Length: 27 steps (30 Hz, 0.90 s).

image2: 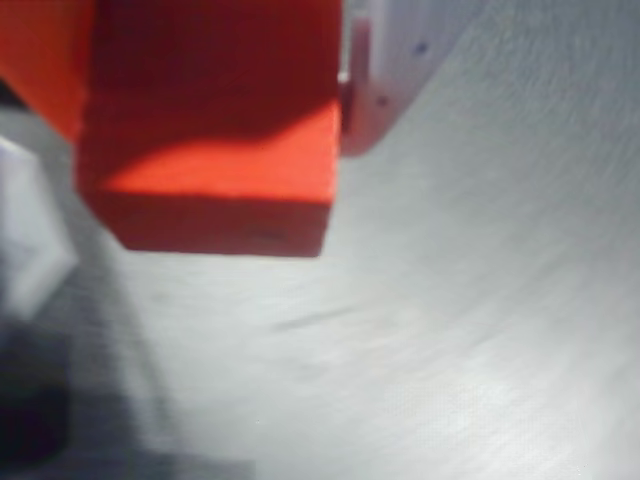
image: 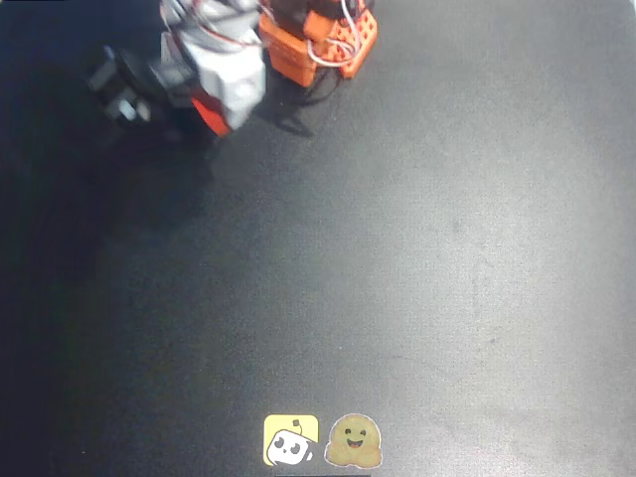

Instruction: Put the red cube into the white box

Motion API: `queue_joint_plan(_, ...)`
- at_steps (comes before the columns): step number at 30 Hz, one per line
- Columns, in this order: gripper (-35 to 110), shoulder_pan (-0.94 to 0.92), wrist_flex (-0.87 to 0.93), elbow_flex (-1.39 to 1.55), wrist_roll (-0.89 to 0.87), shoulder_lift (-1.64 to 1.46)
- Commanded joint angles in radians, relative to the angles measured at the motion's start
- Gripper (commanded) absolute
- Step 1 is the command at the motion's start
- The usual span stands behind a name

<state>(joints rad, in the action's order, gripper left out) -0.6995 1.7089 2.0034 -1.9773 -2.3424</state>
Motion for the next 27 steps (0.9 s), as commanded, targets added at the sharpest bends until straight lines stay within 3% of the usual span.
queue_joint_plan(1,0,-0.107,0.063,-0.032,0.051,-0.043)
queue_joint_plan(8,0,-0.331,0.083,0.025,0.193,-0.12)
queue_joint_plan(14,0,-0.359,0.064,0.084,0.187,-0.16)
queue_joint_plan(27,0,-0.499,-0.037,0.275,0.35,-0.311)
